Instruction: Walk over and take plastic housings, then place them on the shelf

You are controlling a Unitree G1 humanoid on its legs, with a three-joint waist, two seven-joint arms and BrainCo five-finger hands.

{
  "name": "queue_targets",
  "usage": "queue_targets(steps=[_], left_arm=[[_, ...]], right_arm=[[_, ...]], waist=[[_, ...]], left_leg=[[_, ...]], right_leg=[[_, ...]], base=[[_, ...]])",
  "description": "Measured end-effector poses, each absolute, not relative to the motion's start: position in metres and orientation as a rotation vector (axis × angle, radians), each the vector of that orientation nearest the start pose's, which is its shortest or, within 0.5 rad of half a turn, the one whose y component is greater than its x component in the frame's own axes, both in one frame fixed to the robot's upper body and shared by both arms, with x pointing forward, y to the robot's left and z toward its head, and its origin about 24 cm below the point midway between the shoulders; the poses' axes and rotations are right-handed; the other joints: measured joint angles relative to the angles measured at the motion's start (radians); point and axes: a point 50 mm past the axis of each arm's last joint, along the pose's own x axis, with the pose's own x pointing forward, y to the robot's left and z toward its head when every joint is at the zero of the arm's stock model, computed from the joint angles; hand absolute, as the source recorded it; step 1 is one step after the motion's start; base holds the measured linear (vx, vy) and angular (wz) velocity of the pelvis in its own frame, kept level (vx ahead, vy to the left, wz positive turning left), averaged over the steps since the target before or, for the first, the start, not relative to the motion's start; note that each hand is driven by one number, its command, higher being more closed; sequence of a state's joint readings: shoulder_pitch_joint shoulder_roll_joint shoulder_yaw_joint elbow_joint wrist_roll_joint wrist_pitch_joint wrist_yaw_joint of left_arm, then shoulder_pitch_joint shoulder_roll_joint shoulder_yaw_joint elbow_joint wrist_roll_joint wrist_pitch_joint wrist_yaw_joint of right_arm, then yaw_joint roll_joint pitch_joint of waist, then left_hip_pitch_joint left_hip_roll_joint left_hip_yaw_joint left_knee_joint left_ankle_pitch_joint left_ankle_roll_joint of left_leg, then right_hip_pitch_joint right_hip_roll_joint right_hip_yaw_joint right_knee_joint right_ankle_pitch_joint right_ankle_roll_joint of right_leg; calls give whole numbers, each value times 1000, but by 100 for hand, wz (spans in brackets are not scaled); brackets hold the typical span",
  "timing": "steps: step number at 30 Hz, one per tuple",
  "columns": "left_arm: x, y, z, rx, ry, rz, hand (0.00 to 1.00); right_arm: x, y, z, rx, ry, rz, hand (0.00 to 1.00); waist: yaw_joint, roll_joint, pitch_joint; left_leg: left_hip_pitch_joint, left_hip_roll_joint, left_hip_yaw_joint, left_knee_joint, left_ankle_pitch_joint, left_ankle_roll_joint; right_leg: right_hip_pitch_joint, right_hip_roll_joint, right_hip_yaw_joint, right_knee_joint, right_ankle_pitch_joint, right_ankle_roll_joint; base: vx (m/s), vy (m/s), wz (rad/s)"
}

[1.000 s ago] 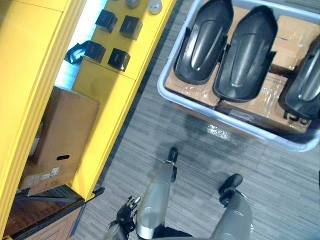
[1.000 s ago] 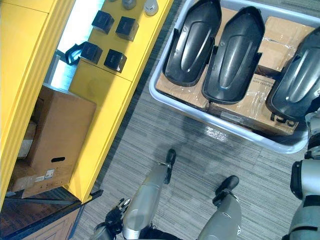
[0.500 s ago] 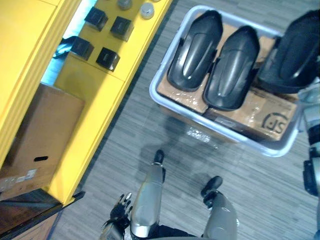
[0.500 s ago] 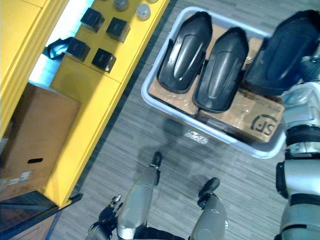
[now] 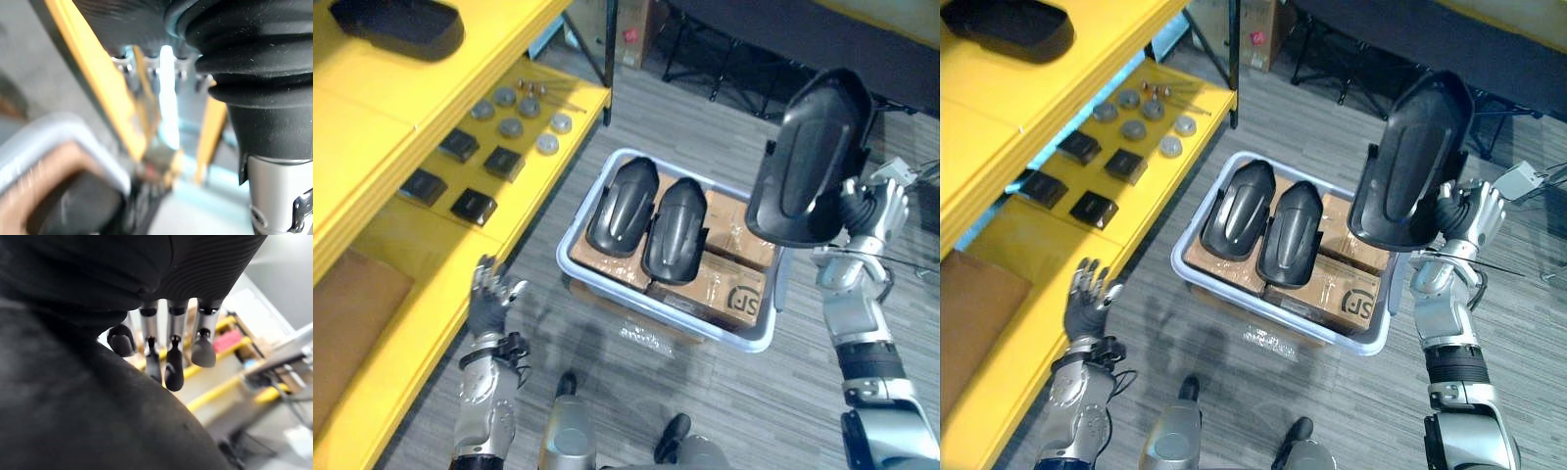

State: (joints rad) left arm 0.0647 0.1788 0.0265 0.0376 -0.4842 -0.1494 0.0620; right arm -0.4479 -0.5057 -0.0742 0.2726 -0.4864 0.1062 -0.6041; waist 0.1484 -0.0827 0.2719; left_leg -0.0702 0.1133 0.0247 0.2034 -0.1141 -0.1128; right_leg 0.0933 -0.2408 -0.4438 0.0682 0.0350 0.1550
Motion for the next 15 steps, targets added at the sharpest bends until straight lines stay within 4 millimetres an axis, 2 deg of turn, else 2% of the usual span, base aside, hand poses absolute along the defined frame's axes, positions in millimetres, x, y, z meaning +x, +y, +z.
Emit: queue_targets(steps=[3, 5, 7, 12, 15], left_arm=[[253, 180, 40, -262, -10, -15, 0], [266, 167, 42, -248, 26, -110, 0], [279, 156, 38, -219, 106, -196, 0], [296, 140, 23, -255, 282, -277, 0], [297, 138, 17, -327, 348, -295, 0]], right_arm=[[315, -261, 167, -946, -458, -705, 100], [317, -250, 168, -973, -517, -637, 100], [319, -234, 165, -1013, -570, -529, 100], [319, -212, 162, -1068, -665, -374, 100], [319, -201, 159, -1073, -688, -294, 100]], waist=[[-7, 2, -51], [-20, 13, -66], [-42, 12, -72], [-84, 11, -90], [-93, 21, -98]], left_leg=[[43, 6, 43, -22, 0, 0], [64, 15, 64, -30, 2, -3], [95, 16, 85, -44, 10, -6], [106, 15, 100, -86, 39, -8], [121, 21, 125, -136, 62, -16]], right_leg=[[14, 2, 38, -23, 14, -1], [21, 13, 49, -37, 38, -9], [38, 14, 70, -50, 46, -12], [29, 19, 93, -78, 46, -12], [10, 35, 112, -86, 45, -15]], base=[[27, 31, -36], [-7, 27, -33], [-47, 25, -28], [-87, -13, -14], [-109, -31, -13]])
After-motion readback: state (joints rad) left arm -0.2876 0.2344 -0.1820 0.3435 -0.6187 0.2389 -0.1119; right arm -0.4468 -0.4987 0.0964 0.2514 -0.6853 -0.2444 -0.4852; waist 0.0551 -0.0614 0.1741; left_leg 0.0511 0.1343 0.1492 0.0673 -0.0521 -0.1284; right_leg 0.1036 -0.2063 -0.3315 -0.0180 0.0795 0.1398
